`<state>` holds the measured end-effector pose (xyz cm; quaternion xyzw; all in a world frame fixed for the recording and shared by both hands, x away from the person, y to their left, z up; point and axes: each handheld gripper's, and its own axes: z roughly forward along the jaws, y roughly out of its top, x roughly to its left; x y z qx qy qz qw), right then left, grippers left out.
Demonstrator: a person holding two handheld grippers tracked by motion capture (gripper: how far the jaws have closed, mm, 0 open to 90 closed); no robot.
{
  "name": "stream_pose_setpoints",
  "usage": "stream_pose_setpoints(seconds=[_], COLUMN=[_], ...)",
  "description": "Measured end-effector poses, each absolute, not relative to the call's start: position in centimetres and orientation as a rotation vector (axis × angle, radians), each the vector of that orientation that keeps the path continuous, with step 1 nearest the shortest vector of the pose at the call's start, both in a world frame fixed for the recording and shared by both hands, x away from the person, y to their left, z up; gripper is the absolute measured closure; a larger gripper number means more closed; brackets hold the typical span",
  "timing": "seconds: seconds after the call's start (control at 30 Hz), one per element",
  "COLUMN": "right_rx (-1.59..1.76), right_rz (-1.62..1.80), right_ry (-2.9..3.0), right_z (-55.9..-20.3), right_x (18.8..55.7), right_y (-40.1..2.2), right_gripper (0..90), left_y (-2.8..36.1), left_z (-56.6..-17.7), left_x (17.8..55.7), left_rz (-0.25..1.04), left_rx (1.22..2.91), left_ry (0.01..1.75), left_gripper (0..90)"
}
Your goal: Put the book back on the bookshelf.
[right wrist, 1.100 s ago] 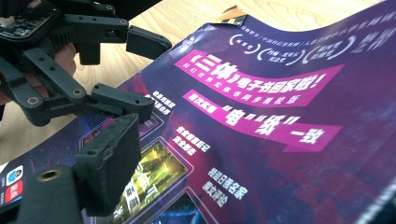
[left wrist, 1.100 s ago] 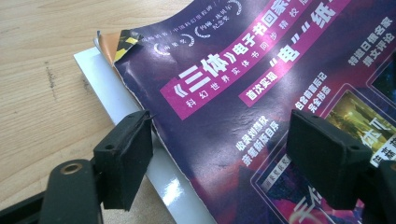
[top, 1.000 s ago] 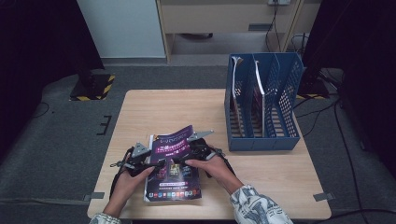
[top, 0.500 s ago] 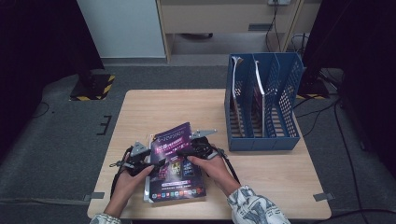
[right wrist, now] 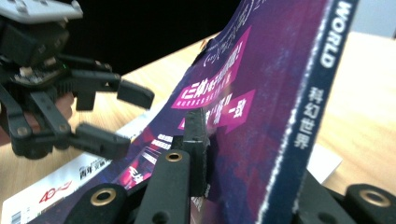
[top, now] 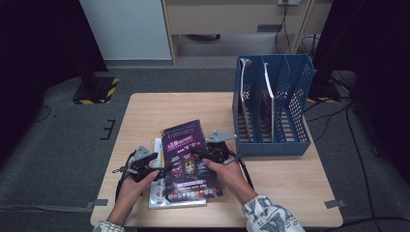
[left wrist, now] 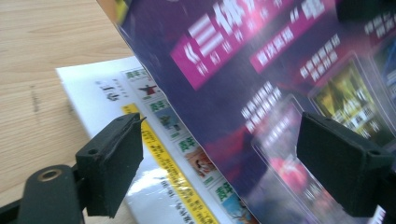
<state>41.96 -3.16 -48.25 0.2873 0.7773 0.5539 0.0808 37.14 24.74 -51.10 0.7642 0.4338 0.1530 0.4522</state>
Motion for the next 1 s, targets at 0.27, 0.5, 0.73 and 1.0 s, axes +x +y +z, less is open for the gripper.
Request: stream_pose_setpoints(seconds=[0.27, 0.5, 0.73, 1.0], right_rx=[0.793, 0.731, 0.689, 0.662], right_rz=[1.711, 1.757, 1.82, 1.858], right_ry=[2.228, 2.182, 2.13, 2.114], right_z=[-47.0, -46.2, -45.4, -45.1], right_x=[41.6, 41.3, 41.2, 41.1], right_y=[-3.6, -3.7, -3.8, -3.9], right_gripper=[79.9, 80.8, 81.8, 82.7], left_y=[24.1, 23.5, 23.4, 23.8], left_z=[-51.4, -51.6, -51.5, -50.7], left_x=[37.3, 37.6, 37.9, 38.3], left_rz=[0.355, 0.32, 0.228, 0.206], left_rx=[1.923, 1.925, 1.906, 1.909], left_ry=[1.041, 1.02, 0.973, 0.965], left_gripper=[12.1, 11.4, 23.0, 46.9])
